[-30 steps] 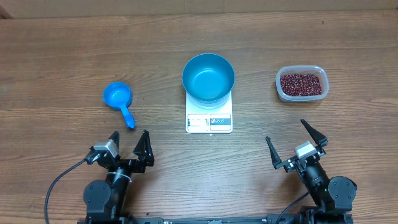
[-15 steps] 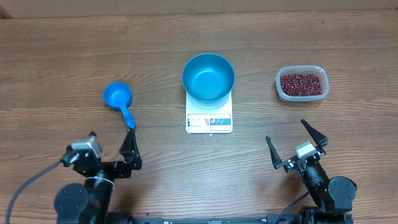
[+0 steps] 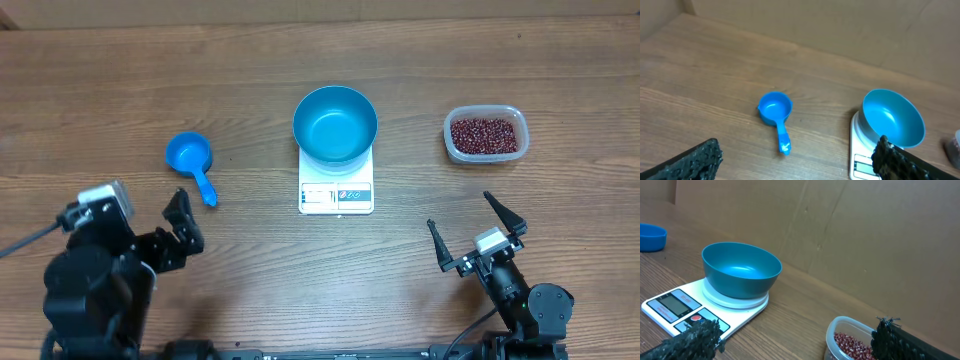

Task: Scoop item into bowl and weigh 150g on scale
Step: 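Reach the left gripper forward to the blue scoop handle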

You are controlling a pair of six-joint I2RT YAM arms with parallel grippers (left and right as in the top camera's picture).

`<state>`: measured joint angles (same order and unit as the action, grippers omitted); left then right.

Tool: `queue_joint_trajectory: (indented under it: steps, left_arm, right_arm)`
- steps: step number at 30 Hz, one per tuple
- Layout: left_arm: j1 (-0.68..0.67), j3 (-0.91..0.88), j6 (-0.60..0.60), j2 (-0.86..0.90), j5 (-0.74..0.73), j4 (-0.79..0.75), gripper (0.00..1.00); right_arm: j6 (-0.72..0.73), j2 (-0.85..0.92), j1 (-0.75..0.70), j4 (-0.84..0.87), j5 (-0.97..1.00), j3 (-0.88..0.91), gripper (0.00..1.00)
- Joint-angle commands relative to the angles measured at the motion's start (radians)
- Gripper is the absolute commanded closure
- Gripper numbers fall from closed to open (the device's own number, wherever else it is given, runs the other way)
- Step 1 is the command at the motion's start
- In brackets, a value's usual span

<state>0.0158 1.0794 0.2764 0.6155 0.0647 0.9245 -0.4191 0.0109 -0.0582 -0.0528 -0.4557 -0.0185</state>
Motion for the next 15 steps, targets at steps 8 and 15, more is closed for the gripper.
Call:
queue_joint_trajectory:
  steps: [8, 15]
  left_arm:
    - [0.008, 0.031, -0.018, 0.106, -0.016, -0.002, 0.0]
    - [0.008, 0.031, 0.073, 0.17, -0.014, -0.059, 0.0]
  right_arm:
    - [0.007, -0.008, -0.003, 0.003, 0.01, 0.011, 0.0]
    - [0.007, -0.008, -0.003, 0.003, 0.01, 0.011, 0.0]
